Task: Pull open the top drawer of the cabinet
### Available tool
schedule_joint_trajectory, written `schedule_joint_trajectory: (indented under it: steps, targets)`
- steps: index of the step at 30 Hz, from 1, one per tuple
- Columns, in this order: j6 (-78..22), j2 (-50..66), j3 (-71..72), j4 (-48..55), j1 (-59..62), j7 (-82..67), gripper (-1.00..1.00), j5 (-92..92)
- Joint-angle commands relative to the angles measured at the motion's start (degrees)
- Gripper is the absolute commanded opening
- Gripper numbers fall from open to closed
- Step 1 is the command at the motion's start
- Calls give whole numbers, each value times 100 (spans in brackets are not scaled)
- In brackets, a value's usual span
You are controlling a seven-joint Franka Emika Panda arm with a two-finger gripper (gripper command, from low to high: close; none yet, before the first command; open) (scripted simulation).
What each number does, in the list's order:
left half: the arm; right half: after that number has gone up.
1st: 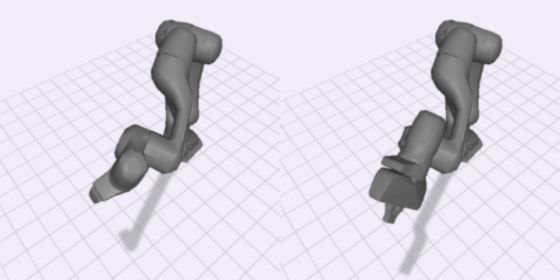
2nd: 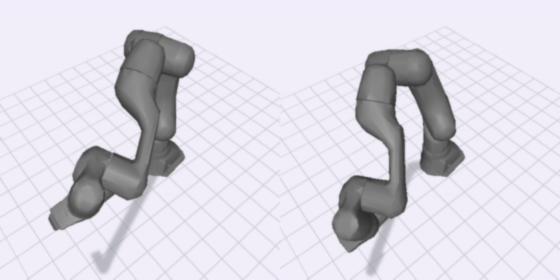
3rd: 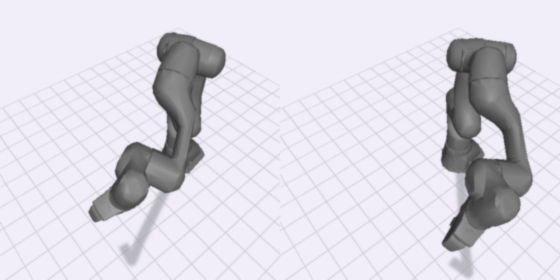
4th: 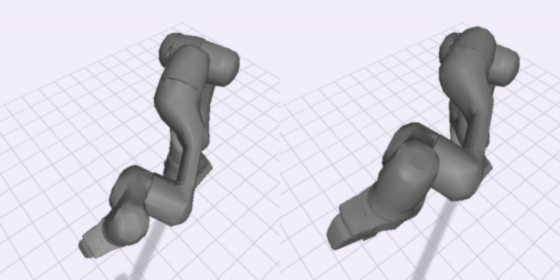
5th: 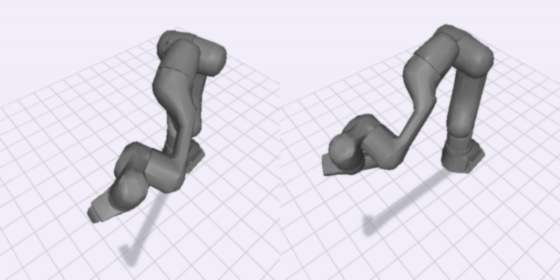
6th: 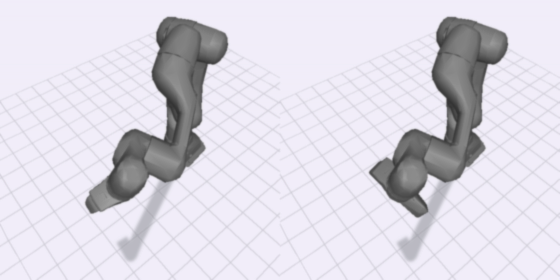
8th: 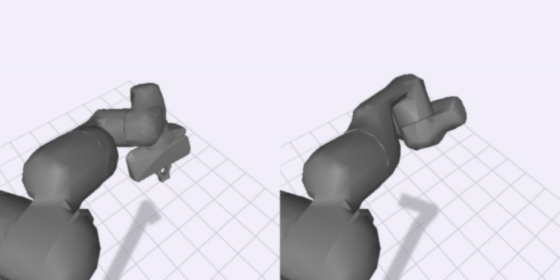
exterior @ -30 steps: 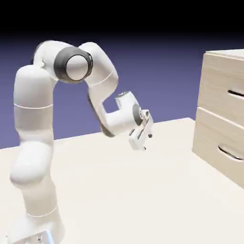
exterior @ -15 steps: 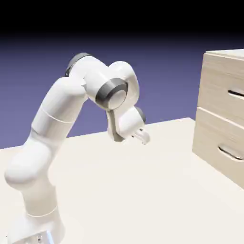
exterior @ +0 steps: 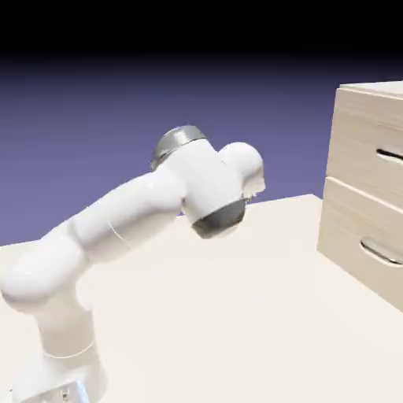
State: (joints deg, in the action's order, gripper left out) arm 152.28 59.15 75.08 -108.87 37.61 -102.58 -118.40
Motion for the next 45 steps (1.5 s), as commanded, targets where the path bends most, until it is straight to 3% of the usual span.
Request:
schedule_joint_trajectory:
  steps: [1, 23, 25, 34, 35, 45]
  targets:
    - [-37, 158, 129, 90, 66, -250, 0, -204]
    - [-858, 3628, 2967, 2060, 1513, -5731, 0, -4679]
    - [-865, 3655, 2989, 2075, 1524, -5774, 0, -4713]
    - [-129, 3482, 3040, 3851, 503, -6040, 0, -4582]
    - [-129, 3482, 3040, 3851, 503, -6040, -100, -4582]
    - [-906, 3683, 3001, 1983, 1572, -5784, -100, -4720]
